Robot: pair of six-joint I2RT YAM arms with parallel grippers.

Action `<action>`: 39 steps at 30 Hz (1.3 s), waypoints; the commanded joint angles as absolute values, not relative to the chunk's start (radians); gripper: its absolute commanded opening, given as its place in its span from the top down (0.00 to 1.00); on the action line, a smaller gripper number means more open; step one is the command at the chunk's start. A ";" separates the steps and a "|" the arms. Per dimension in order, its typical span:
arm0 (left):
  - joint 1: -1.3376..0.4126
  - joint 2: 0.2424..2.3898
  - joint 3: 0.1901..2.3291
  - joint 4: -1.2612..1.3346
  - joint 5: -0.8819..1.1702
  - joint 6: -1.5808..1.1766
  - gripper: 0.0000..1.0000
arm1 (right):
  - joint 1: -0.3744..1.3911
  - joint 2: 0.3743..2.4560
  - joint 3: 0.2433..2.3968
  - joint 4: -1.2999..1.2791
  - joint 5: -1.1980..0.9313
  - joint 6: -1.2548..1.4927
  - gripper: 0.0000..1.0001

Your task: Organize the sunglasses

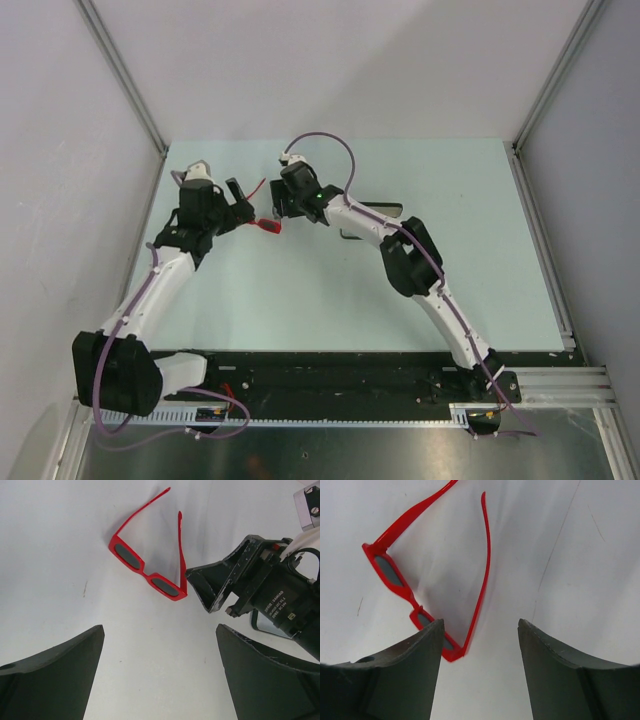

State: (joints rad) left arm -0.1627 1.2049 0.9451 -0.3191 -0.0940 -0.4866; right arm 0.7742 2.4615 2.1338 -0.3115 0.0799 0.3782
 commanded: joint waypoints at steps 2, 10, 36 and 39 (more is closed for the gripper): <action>-0.129 1.160 0.930 -0.324 -0.092 -0.451 0.00 | 0.773 2.560 2.284 -0.422 0.100 0.408 0.37; -0.091 1.170 0.943 -0.324 -0.037 -0.436 0.00 | 0.772 2.595 2.302 -0.390 0.081 0.330 0.45; -0.041 1.192 1.014 -0.348 0.098 -0.449 0.00 | 0.739 2.450 2.251 -0.370 0.149 0.183 1.00; -0.035 1.184 1.054 -0.356 0.188 -0.454 0.00 | 0.710 2.308 2.130 -0.298 0.150 0.134 1.00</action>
State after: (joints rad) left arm -0.0486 1.2098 0.9646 -0.3637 0.0639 -0.4614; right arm 0.7597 2.5450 2.2139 -0.4049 0.1131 0.2066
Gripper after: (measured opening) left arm 0.996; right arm 0.021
